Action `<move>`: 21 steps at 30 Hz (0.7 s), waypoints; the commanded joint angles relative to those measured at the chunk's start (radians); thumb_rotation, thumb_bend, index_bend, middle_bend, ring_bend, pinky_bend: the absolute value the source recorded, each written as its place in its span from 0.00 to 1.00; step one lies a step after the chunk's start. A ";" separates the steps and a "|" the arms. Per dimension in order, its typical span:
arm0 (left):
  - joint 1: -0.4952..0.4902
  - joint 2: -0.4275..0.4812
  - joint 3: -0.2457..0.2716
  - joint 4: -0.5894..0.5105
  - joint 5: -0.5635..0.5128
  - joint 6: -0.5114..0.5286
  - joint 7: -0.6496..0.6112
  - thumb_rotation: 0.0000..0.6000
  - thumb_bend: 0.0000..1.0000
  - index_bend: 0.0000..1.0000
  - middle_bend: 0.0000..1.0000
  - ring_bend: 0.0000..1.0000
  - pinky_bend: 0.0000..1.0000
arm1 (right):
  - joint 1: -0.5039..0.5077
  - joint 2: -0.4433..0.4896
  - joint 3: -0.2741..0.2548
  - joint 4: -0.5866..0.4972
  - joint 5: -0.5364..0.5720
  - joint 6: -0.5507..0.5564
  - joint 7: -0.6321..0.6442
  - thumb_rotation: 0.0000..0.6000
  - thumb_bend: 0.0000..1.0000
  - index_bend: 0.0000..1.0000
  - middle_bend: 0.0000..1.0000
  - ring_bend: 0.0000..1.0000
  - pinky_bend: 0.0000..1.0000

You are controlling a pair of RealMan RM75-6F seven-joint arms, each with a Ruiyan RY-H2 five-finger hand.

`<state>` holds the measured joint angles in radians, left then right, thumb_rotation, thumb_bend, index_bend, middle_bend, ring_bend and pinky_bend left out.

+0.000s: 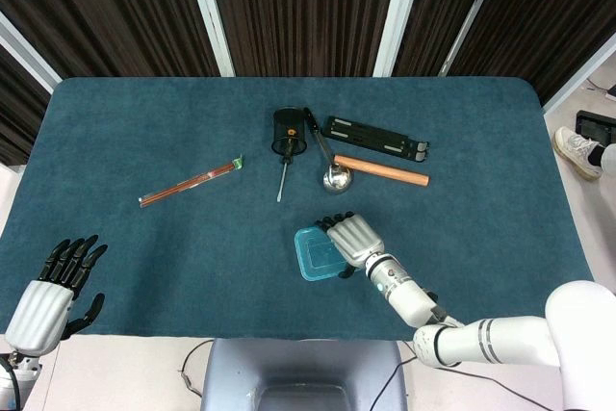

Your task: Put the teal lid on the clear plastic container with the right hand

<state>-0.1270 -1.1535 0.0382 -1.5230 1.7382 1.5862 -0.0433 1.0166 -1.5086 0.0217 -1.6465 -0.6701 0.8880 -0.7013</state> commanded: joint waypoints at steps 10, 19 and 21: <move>-0.001 0.003 0.001 0.001 0.000 -0.002 -0.007 1.00 0.44 0.00 0.00 0.00 0.02 | 0.070 -0.016 -0.032 -0.028 0.162 0.074 -0.186 1.00 0.24 0.62 0.48 0.42 0.45; 0.000 0.007 0.000 0.004 0.000 0.004 -0.022 1.00 0.44 0.00 0.00 0.00 0.02 | 0.084 -0.028 -0.025 -0.033 0.196 0.090 -0.201 1.00 0.24 0.60 0.46 0.41 0.44; 0.000 0.007 0.000 0.004 0.001 0.004 -0.023 1.00 0.44 0.00 0.00 0.00 0.02 | 0.084 -0.027 -0.025 -0.035 0.196 0.091 -0.201 1.00 0.24 0.58 0.45 0.40 0.44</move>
<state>-0.1273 -1.1464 0.0384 -1.5192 1.7392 1.5899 -0.0662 1.1005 -1.5356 -0.0030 -1.6808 -0.4741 0.9789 -0.9024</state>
